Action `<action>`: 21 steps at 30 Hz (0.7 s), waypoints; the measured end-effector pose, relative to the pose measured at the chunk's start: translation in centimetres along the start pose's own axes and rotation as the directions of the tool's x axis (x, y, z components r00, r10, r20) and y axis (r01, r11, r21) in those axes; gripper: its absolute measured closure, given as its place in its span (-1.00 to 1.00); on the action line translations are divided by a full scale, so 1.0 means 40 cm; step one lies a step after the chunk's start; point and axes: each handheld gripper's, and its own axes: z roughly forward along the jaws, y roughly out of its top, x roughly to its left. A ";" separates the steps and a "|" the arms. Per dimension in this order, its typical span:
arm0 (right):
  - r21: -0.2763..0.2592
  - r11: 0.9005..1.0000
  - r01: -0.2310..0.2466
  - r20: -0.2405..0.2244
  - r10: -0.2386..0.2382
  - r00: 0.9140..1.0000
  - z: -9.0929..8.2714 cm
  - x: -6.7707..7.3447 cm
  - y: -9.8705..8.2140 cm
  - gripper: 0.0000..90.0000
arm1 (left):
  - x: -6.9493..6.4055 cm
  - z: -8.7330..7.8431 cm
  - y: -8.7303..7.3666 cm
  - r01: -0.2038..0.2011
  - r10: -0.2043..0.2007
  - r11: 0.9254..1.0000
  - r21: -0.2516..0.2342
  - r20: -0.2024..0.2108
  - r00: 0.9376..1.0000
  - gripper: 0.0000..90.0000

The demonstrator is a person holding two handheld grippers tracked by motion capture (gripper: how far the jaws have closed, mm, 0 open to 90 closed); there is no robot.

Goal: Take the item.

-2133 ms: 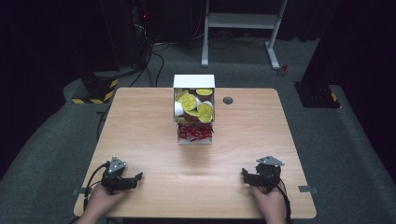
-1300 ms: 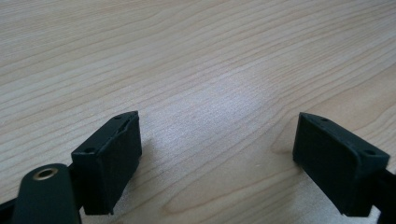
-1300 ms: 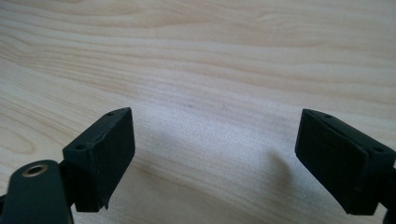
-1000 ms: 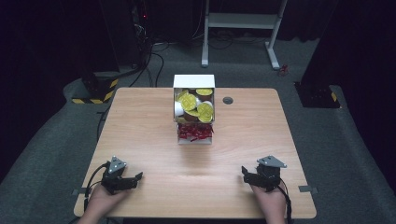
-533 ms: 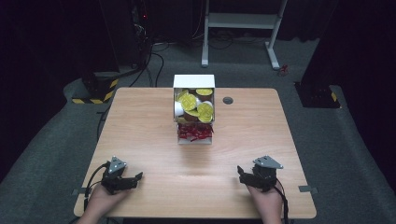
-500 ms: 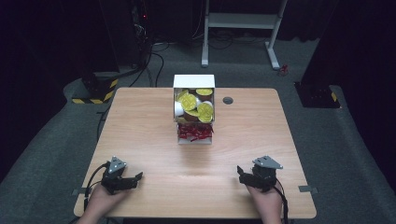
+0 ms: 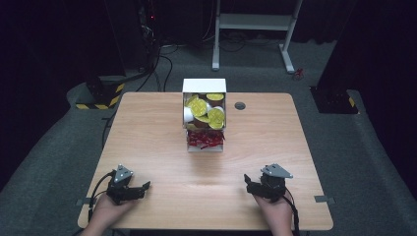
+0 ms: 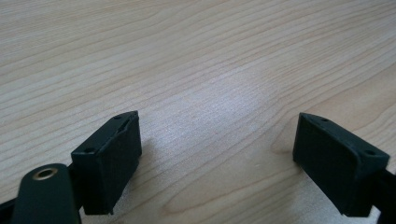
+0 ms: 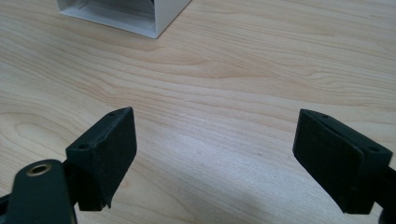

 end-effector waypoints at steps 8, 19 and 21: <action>0.005 1.000 0.008 -0.002 -0.008 1.000 0.007 0.012 0.019 -0.67 | 0.000 0.000 0.000 0.000 0.000 1.000 0.000 0.000 1.000 -0.65; -0.011 1.000 -0.001 -0.010 0.001 1.000 0.013 0.030 0.052 -0.64 | 0.000 0.000 0.000 0.000 0.000 1.000 0.000 0.000 1.000 -0.65; -0.011 1.000 -0.008 -0.015 0.008 1.000 0.013 0.031 0.057 -0.64 | 0.000 0.000 0.000 -0.001 0.001 1.000 0.000 0.001 1.000 -0.65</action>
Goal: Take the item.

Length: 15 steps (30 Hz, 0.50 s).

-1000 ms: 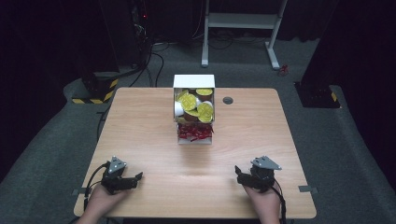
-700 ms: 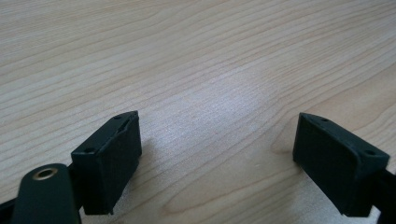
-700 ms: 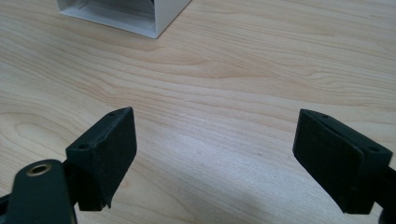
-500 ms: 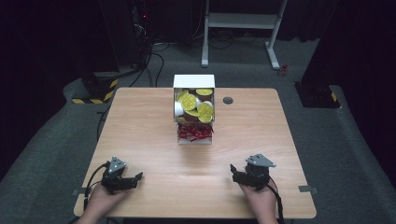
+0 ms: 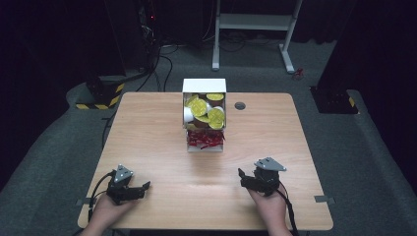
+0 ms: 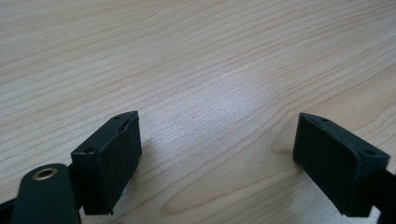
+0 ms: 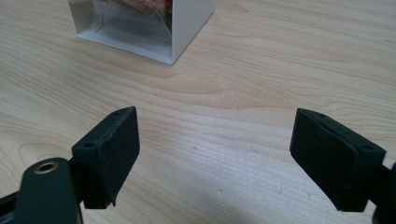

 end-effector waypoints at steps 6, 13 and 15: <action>-0.006 1.000 -0.002 -0.007 0.002 1.000 0.001 0.004 0.017 -0.57 | 0.000 0.000 0.000 0.000 0.000 1.000 0.000 0.000 1.000 -0.65; -0.014 1.000 0.002 -0.015 -0.002 1.000 0.005 0.007 0.037 -0.50 | 0.000 0.000 0.000 0.001 -0.001 1.000 0.000 0.000 1.000 -0.65; -0.015 1.000 -0.001 -0.016 0.001 1.000 0.007 0.009 0.041 -0.48 | 0.000 0.000 0.000 0.000 0.000 1.000 0.000 0.000 1.000 -0.65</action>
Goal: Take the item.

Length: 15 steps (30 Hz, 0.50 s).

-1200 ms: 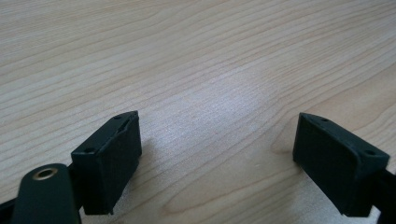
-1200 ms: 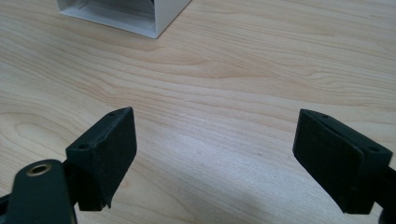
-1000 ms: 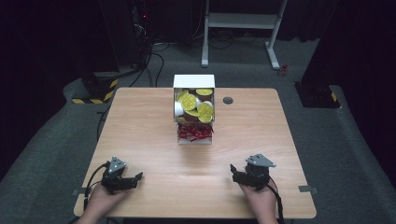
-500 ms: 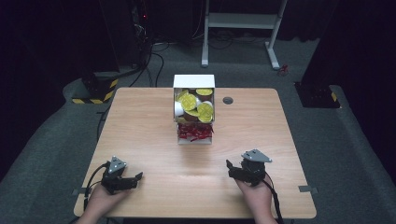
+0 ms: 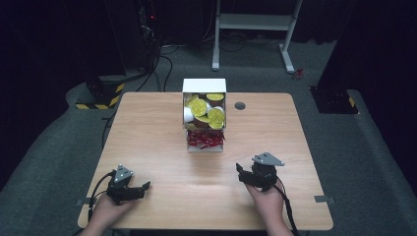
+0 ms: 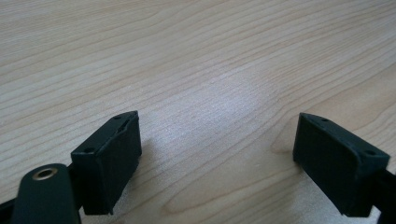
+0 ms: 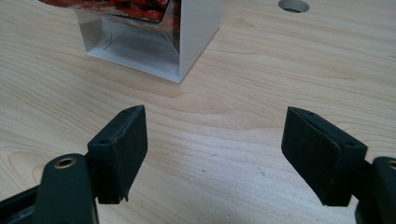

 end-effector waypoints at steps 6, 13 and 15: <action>-0.008 1.000 -0.010 -0.005 0.010 1.000 0.008 0.006 0.013 -0.39 | 0.000 0.000 0.000 0.000 0.000 1.000 -0.001 -0.001 1.000 -0.65; -0.020 1.000 -0.004 -0.005 0.004 1.000 0.016 0.016 0.031 -0.29 | 0.000 0.000 0.000 0.000 0.000 1.000 0.000 0.000 1.000 -0.65; -0.020 1.000 -0.003 -0.009 0.003 1.000 0.019 0.018 0.036 -0.28 | 0.000 0.000 0.000 -0.001 0.001 1.000 0.000 0.000 1.000 -0.65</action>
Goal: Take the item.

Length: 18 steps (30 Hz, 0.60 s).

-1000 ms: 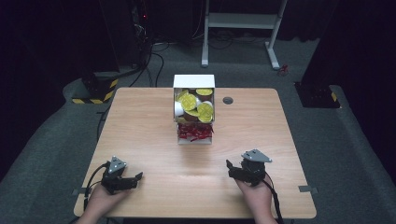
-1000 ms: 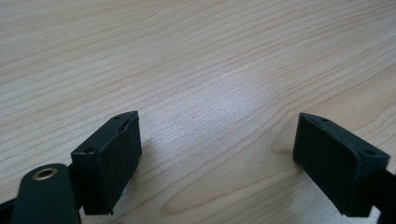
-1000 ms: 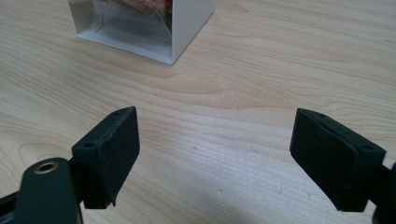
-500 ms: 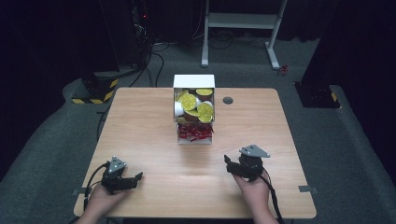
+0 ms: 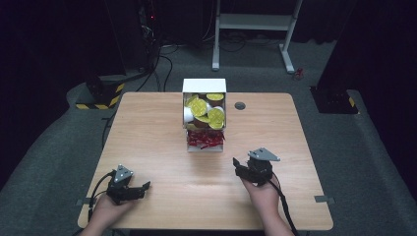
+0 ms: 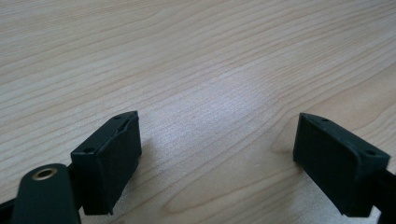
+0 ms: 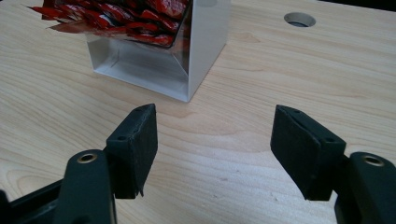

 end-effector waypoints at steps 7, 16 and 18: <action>-0.004 1.000 0.014 -0.008 -0.014 1.000 0.011 0.010 0.020 -0.22 | 0.000 0.000 0.000 0.000 0.000 1.000 0.000 0.000 1.000 -0.66; -0.018 1.000 0.018 -0.024 -0.018 1.000 0.022 0.021 0.051 -0.13 | -0.001 0.000 0.000 0.003 -0.003 1.000 0.000 0.002 1.000 -0.66; -0.017 1.000 0.018 -0.020 -0.019 1.000 0.023 0.024 0.053 -0.13 | 0.000 0.000 0.000 0.002 -0.002 1.000 -0.001 0.000 1.000 -0.66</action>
